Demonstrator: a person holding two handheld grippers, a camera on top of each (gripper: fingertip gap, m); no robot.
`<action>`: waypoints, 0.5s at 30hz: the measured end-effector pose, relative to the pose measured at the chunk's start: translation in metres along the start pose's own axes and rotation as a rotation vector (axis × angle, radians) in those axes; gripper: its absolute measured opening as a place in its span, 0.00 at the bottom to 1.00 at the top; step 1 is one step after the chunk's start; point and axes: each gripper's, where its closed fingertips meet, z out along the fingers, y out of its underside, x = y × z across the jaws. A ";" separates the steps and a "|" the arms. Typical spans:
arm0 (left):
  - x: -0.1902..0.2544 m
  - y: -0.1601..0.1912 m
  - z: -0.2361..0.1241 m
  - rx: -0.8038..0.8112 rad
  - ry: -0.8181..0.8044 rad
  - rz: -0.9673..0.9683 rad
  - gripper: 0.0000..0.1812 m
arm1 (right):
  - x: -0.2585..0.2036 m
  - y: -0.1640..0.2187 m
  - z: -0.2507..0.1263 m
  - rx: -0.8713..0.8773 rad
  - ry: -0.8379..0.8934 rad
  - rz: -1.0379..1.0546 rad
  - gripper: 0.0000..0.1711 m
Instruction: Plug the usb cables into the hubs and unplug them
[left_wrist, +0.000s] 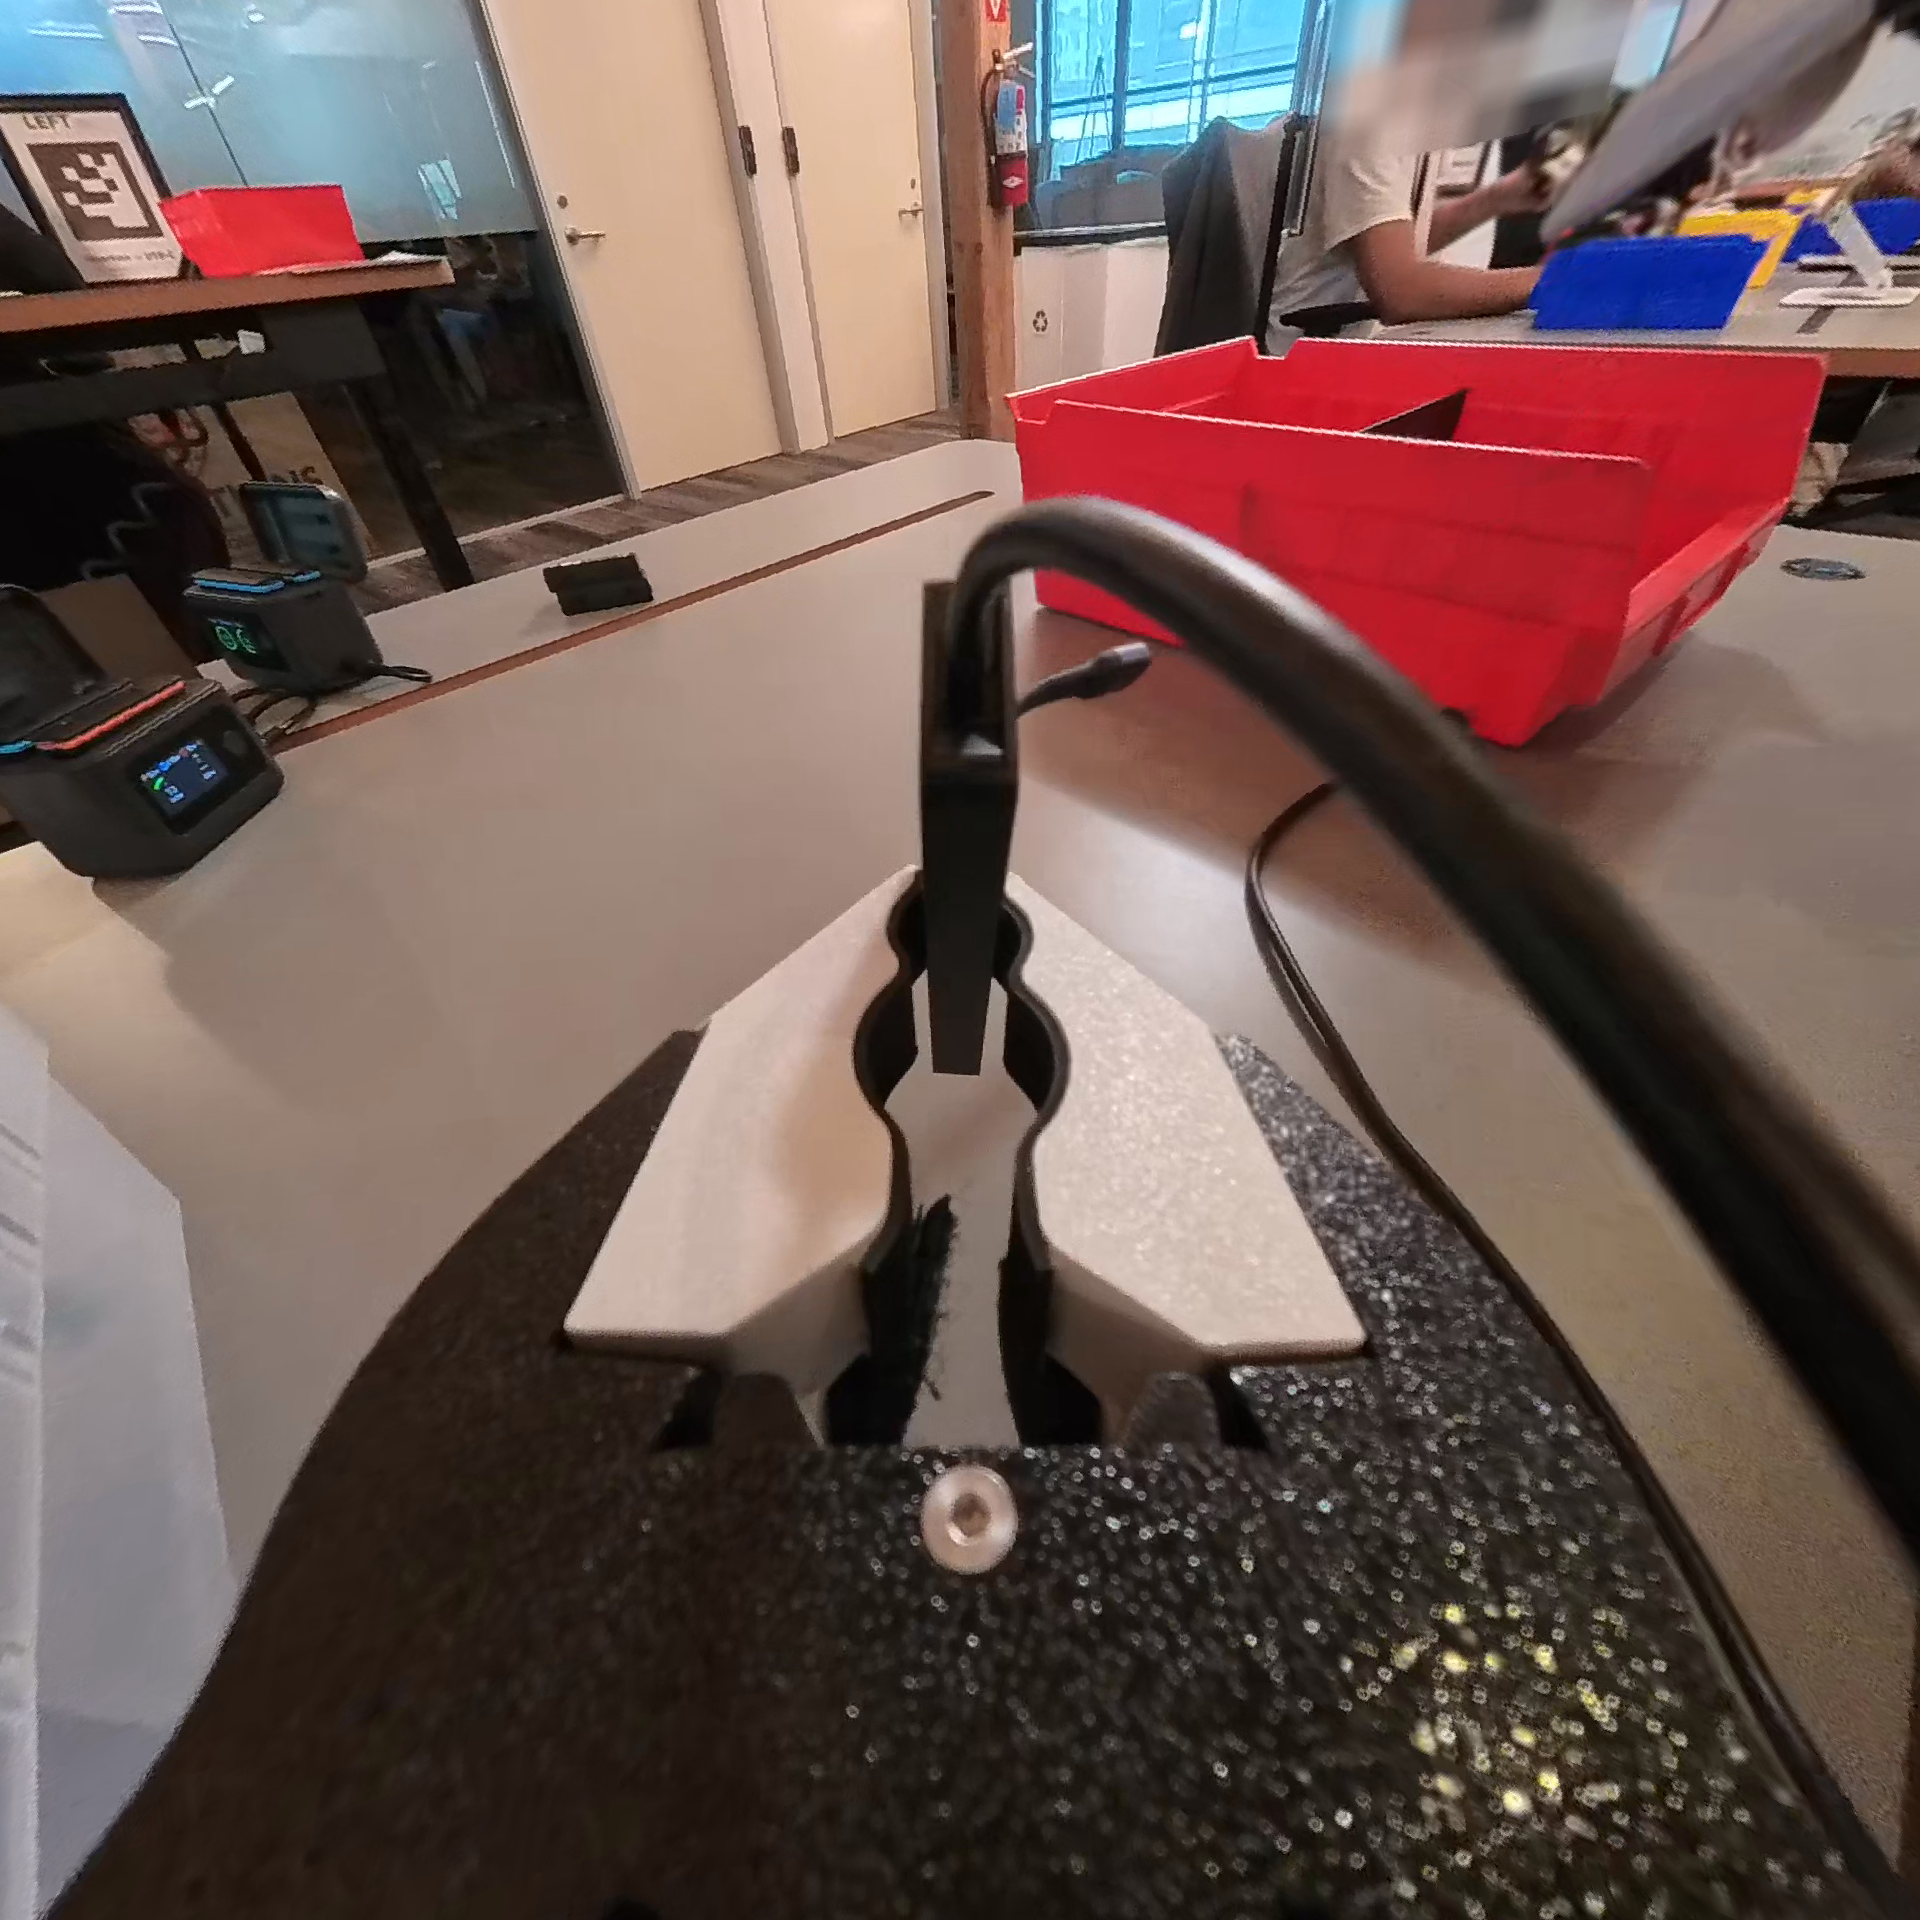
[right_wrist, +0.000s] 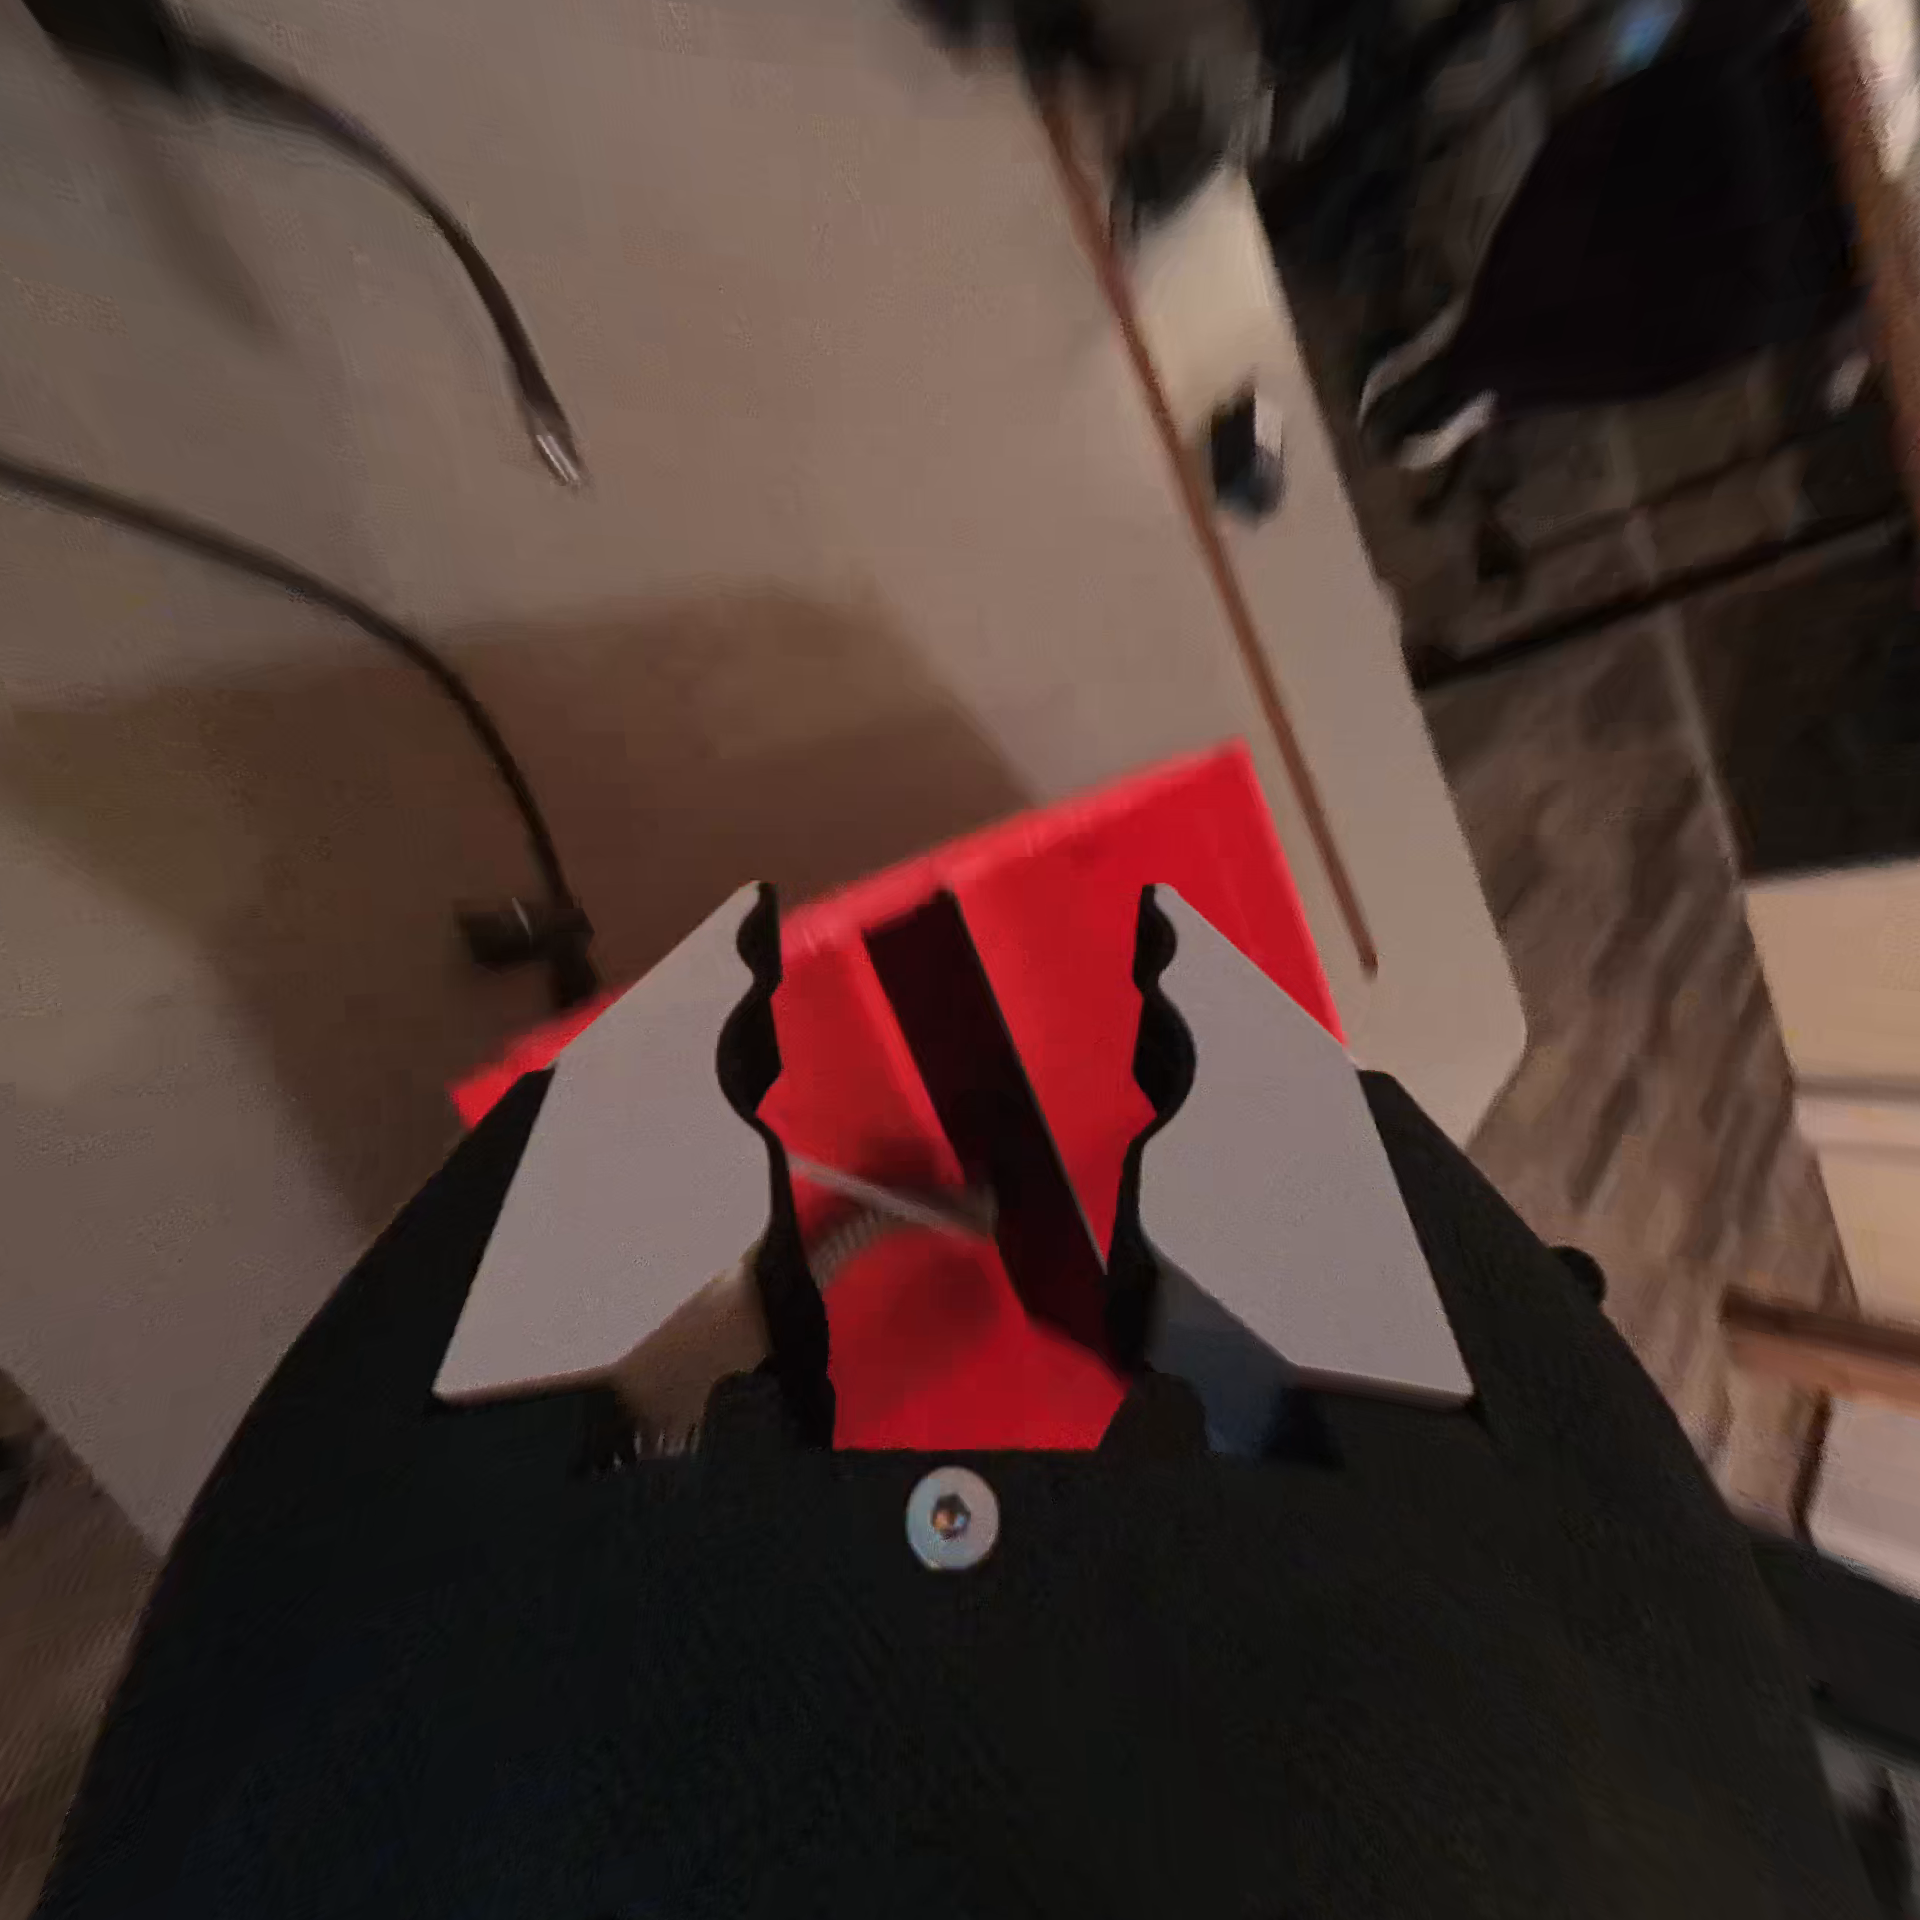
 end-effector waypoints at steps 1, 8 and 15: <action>0.002 0.000 0.000 0.003 0.014 0.003 0.05 | -0.012 -0.025 0.000 0.088 -0.012 -0.015 0.34; 0.042 -0.004 -0.004 0.044 0.243 0.092 0.04 | -0.165 -0.124 0.049 0.385 -0.445 -0.214 0.25; 0.072 0.009 -0.008 -0.001 0.386 0.226 0.05 | -0.224 -0.104 0.101 0.225 -0.624 -0.362 0.14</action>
